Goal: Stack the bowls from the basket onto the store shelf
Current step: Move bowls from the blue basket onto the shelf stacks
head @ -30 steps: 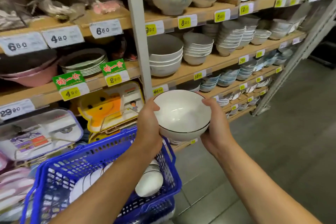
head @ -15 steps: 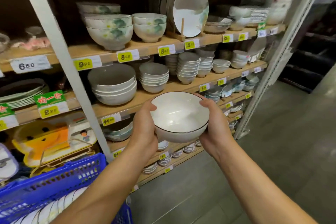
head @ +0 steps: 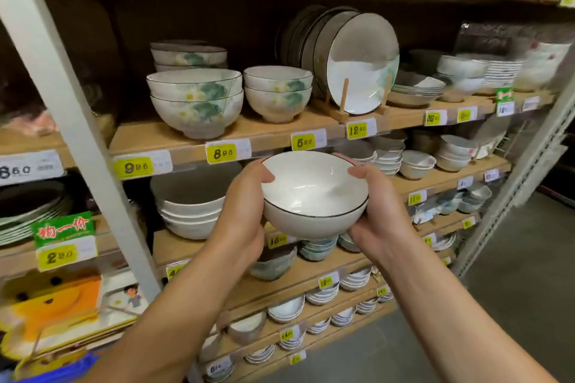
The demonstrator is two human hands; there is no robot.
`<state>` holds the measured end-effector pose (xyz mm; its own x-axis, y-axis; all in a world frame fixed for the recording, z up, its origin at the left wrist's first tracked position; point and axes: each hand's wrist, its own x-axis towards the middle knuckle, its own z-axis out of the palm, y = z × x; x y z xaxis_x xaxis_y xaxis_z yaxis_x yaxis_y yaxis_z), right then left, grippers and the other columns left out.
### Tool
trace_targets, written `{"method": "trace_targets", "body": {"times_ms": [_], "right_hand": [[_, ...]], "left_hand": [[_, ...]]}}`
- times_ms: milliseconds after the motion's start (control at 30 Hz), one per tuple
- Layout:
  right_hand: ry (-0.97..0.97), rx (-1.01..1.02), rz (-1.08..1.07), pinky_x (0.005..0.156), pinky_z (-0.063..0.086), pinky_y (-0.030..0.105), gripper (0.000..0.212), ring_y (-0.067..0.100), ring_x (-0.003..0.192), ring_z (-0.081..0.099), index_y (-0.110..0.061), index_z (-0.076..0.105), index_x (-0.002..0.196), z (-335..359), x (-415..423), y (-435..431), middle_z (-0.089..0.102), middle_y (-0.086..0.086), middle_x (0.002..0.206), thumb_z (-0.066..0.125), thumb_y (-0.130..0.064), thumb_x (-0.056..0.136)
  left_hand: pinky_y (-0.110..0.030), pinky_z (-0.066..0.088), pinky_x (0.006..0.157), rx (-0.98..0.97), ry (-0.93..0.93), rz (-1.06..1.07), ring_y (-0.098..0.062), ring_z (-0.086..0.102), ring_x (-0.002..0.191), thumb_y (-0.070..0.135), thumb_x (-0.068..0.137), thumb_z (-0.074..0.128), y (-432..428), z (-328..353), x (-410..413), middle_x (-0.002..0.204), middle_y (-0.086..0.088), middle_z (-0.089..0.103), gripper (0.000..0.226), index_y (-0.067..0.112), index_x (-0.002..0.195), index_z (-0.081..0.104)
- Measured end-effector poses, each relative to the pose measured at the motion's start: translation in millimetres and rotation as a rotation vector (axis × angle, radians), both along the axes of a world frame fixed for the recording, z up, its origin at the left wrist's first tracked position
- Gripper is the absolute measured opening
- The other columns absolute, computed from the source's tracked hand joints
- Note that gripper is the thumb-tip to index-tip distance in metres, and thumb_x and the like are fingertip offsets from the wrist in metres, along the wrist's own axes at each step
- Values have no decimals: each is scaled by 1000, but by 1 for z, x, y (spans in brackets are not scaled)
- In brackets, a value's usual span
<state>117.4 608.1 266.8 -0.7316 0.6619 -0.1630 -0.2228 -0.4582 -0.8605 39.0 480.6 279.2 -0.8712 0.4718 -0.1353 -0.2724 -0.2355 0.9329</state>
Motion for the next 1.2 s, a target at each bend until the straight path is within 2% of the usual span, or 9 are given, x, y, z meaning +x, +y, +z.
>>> {"method": "trace_targets", "body": {"times_ms": [133,333,533,667,833,867,933,1067,1200], "right_hand": [[45,14,57,78,53,37,40,32,108,64,-12,65,121,23,-37,19,71,11,114,41,-15,90],[139,-2,130,77,55,39,37,31,100,67,-12,68,115,56,-76,46,73,11,107,42,-16,90],[174,8,222,79,56,39,41,34,103,64,-11,66,121,88,-102,86,71,14,114,43,-15,87],[157,1,369,69,58,36,42,32,88,68,-7,62,122,112,-119,117,70,15,111,43,-14,85],[77,48,597,54,58,35,33,30,61,69,-2,67,96,136,-136,139,72,16,80,58,-17,67],[65,64,621,57,59,35,33,30,63,69,-3,67,96,139,-140,140,72,16,82,59,-17,68],[59,75,660,63,59,38,35,32,70,70,-4,68,101,145,-146,142,72,16,93,59,-16,69],[135,28,669,74,59,40,41,34,92,67,-9,66,118,150,-154,143,68,15,120,56,-23,81],[353,127,573,81,46,36,34,24,102,61,-16,66,107,134,-152,137,69,8,114,47,-39,92]], "left_hand": [[-29,40,63,-21,122,-20,-19,57,86,13,82,45,11,21,-35,89,4,70,25,21,88,68],[-30,44,72,-24,306,-49,-18,60,107,13,82,44,28,50,-72,110,5,70,40,29,109,69],[-25,53,57,-16,382,-86,-14,65,90,13,84,44,51,80,-88,95,8,73,36,30,104,69],[-27,49,61,-86,407,-47,-20,56,90,18,87,48,66,102,-101,109,-7,64,29,23,109,66],[-29,41,56,-108,292,-115,-25,49,63,17,78,43,80,131,-110,72,-11,57,22,16,65,61],[-26,37,52,-115,282,-80,-23,44,57,15,73,41,83,134,-110,64,-7,49,15,19,59,46],[-23,37,47,-112,293,-2,-22,41,51,15,65,40,88,137,-110,61,-4,40,16,22,70,26],[-26,41,48,-32,278,118,-26,49,58,15,58,42,96,139,-109,67,-5,53,9,16,68,42],[-30,39,55,-19,281,280,-28,52,77,17,69,39,104,143,-112,88,-11,56,22,13,88,51]]}}
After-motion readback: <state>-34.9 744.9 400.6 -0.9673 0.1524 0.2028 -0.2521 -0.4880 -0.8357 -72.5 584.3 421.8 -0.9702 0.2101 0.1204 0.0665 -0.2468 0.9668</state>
